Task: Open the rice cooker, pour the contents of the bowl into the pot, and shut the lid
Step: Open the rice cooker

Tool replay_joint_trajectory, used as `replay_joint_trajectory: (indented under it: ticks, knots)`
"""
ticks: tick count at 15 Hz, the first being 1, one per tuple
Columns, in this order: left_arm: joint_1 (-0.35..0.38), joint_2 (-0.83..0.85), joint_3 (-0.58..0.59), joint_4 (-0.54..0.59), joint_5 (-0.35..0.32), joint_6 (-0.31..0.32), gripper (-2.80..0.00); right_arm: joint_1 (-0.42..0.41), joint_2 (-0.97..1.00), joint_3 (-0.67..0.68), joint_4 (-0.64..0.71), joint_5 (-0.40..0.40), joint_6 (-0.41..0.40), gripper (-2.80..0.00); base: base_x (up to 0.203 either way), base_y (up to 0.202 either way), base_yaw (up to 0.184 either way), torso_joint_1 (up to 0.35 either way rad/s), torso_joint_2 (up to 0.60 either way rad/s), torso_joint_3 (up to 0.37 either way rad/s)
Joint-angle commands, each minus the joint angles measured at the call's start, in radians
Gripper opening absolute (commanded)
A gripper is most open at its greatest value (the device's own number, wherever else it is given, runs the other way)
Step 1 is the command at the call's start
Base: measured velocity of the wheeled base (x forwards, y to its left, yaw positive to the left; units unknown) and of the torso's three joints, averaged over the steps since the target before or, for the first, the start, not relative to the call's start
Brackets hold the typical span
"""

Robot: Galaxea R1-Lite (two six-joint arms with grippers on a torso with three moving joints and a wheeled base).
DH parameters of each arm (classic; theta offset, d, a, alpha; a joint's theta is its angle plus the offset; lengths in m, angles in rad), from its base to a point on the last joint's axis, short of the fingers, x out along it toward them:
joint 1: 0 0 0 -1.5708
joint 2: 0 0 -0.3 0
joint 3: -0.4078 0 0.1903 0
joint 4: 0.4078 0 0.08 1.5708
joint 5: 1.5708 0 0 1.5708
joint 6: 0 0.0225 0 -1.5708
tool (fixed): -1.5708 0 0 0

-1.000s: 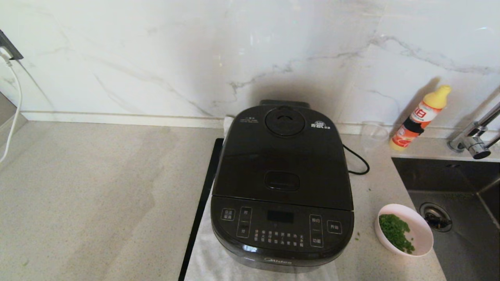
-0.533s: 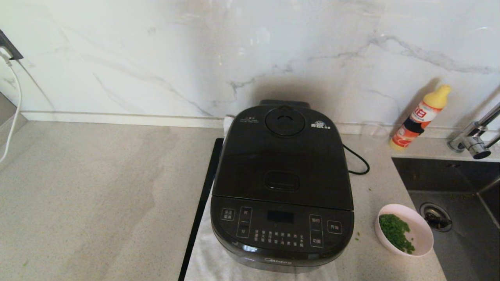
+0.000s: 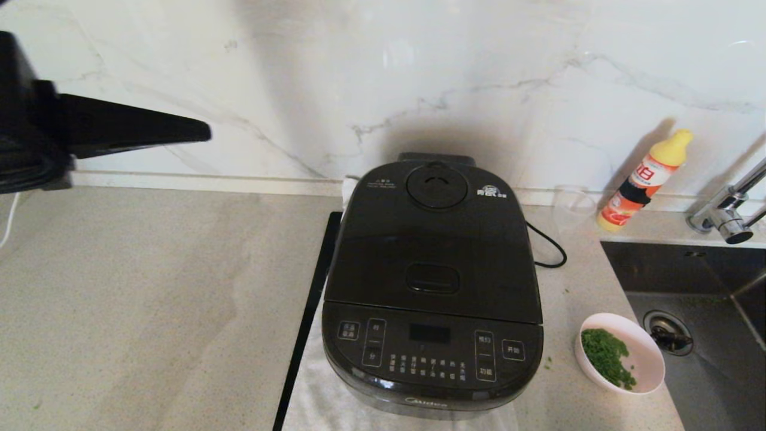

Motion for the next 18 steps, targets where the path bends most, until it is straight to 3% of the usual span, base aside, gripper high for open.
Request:
replay_joint_trajectory:
  ticks: [1, 3, 7, 9, 12, 18]
  knots:
    - [-0.102, 0.153, -0.055, 0.004, -0.003, -0.032, -2.80, 0.000, -0.001, -0.001, 0.000, 0.000, 0.000, -2.80, 0.000, 0.000, 0.000, 0.000, 0.00, 0.000]
    - [-0.175, 0.192, -0.060, 0.004, 0.026, -0.041, -2.80, 0.000, -0.001, 0.001, 0.000, 0.000, 0.000, -2.80, 0.000, 0.000, 0.000, 0.000, 0.00, 0.000]
    - [-0.320, 0.302, -0.060, -0.004, 0.198, -0.037, -2.80, 0.000, -0.001, 0.001, 0.000, 0.000, 0.000, -2.80, 0.000, 0.000, 0.000, 0.000, 0.00, 0.000]
    - [-0.377, 0.325, -0.062, -0.005, 0.238, -0.036, -2.80, 0.000, -0.001, 0.001, 0.000, 0.000, 0.000, -2.80, 0.000, 0.000, 0.000, 0.000, 0.00, 0.000]
    - [-0.461, 0.379, -0.068, -0.011, 0.366, -0.036, -2.80, 0.000, -0.001, 0.000, 0.000, 0.000, 0.000, -2.80, 0.000, 0.000, 0.000, 0.000, 0.00, 0.000]
    - [-0.491, 0.430, -0.047, -0.039, 0.475, -0.042, -2.80, 0.000, -0.001, 0.001, 0.000, 0.000, 0.000, -2.80, 0.000, 0.000, 0.000, 0.000, 0.00, 0.000]
